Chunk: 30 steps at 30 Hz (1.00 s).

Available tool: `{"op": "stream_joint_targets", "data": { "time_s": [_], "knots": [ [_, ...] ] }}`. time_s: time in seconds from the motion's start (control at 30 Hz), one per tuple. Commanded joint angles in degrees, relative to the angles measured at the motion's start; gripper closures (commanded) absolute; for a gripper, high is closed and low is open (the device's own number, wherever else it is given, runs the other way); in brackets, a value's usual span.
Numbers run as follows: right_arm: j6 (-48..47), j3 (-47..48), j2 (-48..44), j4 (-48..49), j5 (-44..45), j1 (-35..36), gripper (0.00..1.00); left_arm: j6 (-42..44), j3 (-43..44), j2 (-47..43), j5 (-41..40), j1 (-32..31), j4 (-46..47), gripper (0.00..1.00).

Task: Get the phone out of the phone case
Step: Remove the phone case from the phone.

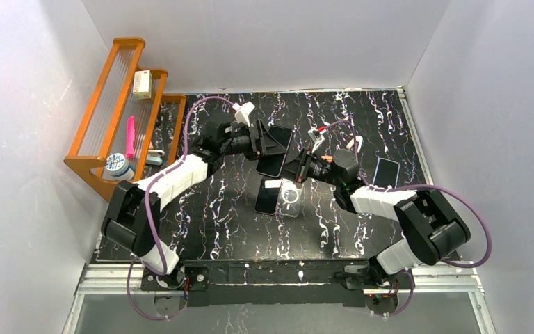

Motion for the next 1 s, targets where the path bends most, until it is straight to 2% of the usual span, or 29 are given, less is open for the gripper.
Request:
{"op": "stream_joint_targets", "data": {
  "time_s": [0.0,0.07,0.23,0.4,0.63,0.97],
  "knots": [
    [-0.2,0.5,-4.0,-3.6,4.3,-0.1,0.99,6.7,5.7,-0.4,-5.8,-0.3,-11.7,0.28],
    [0.2,0.8,-4.3,-7.7,5.1,-0.2,0.99,10.4,7.7,-1.2,-8.7,-0.3,-16.2,0.23],
    [2.1,1.5,-4.4,-14.7,6.8,-0.1,0.99,17.6,9.6,-3.6,-18.0,-1.0,-27.9,0.19],
    [3.6,3.2,-4.6,-22.5,7.9,-0.1,0.99,26.3,12.1,-5.0,-29.8,-6.0,-37.9,0.18],
    [5.8,4.5,-5.2,-27.1,8.6,-0.1,0.99,33.2,14.5,-5.9,-44.6,-14.6,-44.9,0.18],
    [6.9,5.1,-5.0,-28.6,8.8,0.0,0.99,35.2,16.6,-3.3,-58.5,-24.6,-48.3,0.25]
  ]
}}
